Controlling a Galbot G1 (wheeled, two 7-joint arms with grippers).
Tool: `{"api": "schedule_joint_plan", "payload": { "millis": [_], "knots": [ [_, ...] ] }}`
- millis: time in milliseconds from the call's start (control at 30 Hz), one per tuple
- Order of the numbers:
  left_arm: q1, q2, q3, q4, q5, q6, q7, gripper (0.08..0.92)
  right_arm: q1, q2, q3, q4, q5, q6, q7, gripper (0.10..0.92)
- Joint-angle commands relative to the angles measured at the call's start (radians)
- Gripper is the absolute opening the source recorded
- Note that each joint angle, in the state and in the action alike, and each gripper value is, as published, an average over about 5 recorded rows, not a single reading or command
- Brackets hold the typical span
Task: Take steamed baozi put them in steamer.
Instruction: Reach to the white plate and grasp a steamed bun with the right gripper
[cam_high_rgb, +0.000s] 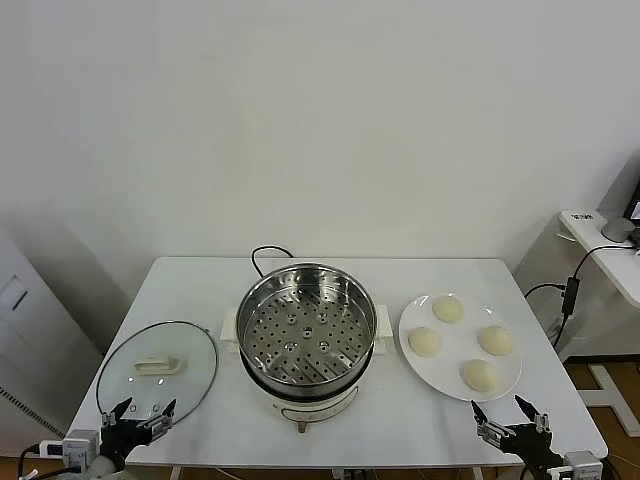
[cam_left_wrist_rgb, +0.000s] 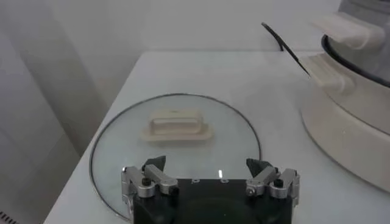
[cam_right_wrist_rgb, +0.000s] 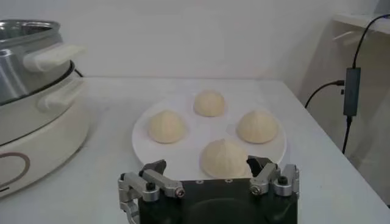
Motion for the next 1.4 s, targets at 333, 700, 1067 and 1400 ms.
{"api": "schedule_joint_plan", "payload": {
  "millis": [333,700,1067,1400],
  "knots": [
    [0.001,0.002,-0.001,-0.005,-0.001,0.001,0.0,0.823,0.002,-0.004,0.0,0.001,-0.009,-0.001,-0.001,0.823],
    [0.004,0.005,-0.004,-0.009,0.0,0.001,0.001,0.823,0.02,-0.012,0.004,-0.001,-0.065,-0.005,-0.013,0.823],
    [0.01,0.007,-0.005,-0.026,0.023,0.002,0.004,0.823,0.252,-0.153,0.018,-0.076,-0.747,0.049,-0.144,0.823],
    [-0.019,0.02,0.013,-0.035,0.041,0.019,0.0,0.823,0.533,-0.333,-0.091,-0.288,-1.028,0.12,-0.261,0.823]
  ]
}}
